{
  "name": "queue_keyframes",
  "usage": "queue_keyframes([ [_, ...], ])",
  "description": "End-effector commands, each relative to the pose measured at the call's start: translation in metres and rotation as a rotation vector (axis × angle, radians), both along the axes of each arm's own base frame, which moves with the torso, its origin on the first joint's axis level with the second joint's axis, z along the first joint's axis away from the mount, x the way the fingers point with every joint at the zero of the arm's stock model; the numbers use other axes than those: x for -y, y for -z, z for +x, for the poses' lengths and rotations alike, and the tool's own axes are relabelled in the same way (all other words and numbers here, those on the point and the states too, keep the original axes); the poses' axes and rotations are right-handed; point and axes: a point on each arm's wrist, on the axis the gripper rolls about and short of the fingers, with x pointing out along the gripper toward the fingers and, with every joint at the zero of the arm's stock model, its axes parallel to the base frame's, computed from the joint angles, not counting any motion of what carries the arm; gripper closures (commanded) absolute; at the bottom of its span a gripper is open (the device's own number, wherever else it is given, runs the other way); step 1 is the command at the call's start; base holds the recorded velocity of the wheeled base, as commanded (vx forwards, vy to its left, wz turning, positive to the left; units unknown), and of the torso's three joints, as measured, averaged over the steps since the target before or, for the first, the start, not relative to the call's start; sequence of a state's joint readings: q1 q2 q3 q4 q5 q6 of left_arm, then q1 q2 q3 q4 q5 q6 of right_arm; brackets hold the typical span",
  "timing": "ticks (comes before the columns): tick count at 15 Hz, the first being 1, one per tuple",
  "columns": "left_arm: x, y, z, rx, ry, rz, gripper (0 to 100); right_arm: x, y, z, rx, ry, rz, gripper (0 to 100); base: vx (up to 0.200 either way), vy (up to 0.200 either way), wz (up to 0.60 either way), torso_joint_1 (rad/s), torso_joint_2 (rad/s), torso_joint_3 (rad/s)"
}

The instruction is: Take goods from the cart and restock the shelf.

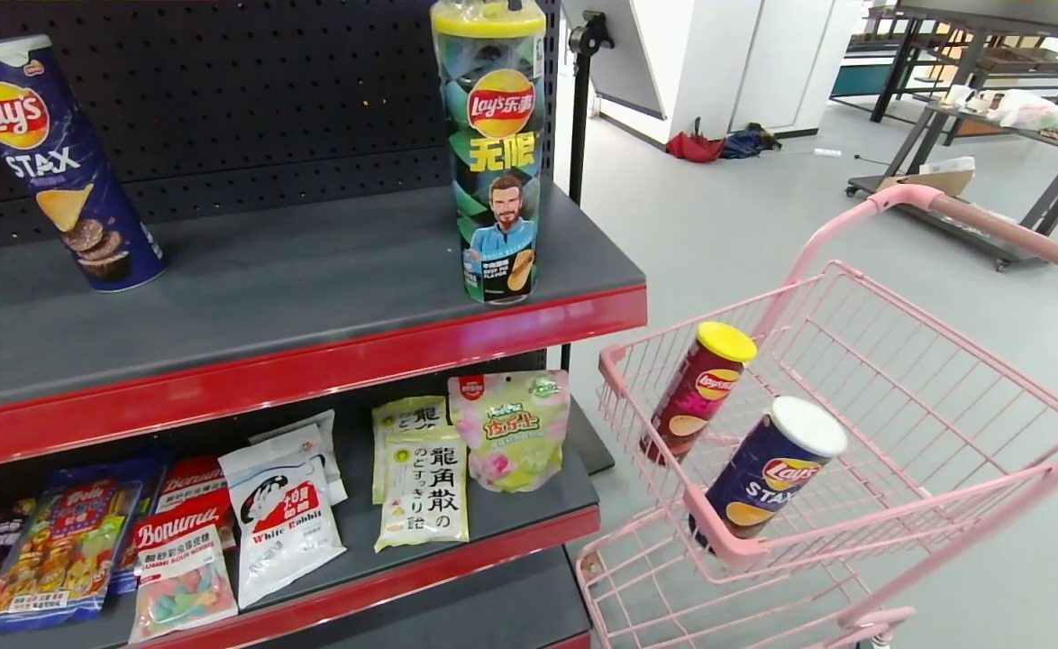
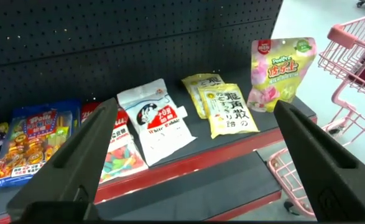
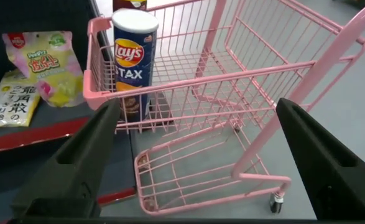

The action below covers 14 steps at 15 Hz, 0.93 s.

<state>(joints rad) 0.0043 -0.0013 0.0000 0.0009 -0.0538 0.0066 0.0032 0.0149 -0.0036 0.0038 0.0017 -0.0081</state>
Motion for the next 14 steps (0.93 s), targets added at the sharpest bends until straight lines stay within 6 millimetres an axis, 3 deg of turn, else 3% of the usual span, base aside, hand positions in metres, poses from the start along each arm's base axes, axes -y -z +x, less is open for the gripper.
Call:
queue_keyframes([
  [1,0.000,0.000,0.000,-0.002,0.000,0.000,0,0.000,-0.005,0.002,-0.017,-0.006,-0.003,0,0.000,0.000,0.00,0.000,0.00,0.000],
  [2,0.000,0.000,0.000,0.000,0.001,0.001,0,-0.001,-0.110,0.030,-0.037,-0.038,0.130,0,0.000,0.000,0.00,0.000,0.00,0.000],
  [3,0.000,0.000,0.000,0.000,0.001,0.001,0,-0.002,-0.144,0.051,-0.058,-0.069,0.227,0,0.000,0.000,0.00,0.000,0.00,0.000],
  [5,0.000,0.000,0.000,0.000,0.003,0.001,0,-0.008,-0.141,0.083,-0.197,-0.199,0.170,0,0.000,0.000,0.00,0.000,0.00,0.000],
  [6,0.000,0.000,0.000,0.000,0.003,0.003,0,-0.011,-0.133,0.112,-0.283,-0.202,0.183,0,0.000,0.000,0.00,0.000,0.00,0.000],
  [8,0.000,0.000,0.000,0.000,0.003,0.003,0,-0.015,-0.105,0.154,-0.336,-0.196,0.227,0,0.000,0.000,0.00,0.000,0.00,0.000],
  [11,0.000,0.000,0.000,-0.002,0.003,0.001,0,-0.019,-0.070,0.189,-0.378,-0.224,0.234,0,0.000,0.000,0.00,0.000,0.00,0.000],
  [14,0.000,0.000,0.000,0.000,0.003,0.004,0,-0.025,-0.053,0.198,-0.471,-0.256,0.234,0,0.000,0.000,0.00,0.000,0.00,0.000],
])
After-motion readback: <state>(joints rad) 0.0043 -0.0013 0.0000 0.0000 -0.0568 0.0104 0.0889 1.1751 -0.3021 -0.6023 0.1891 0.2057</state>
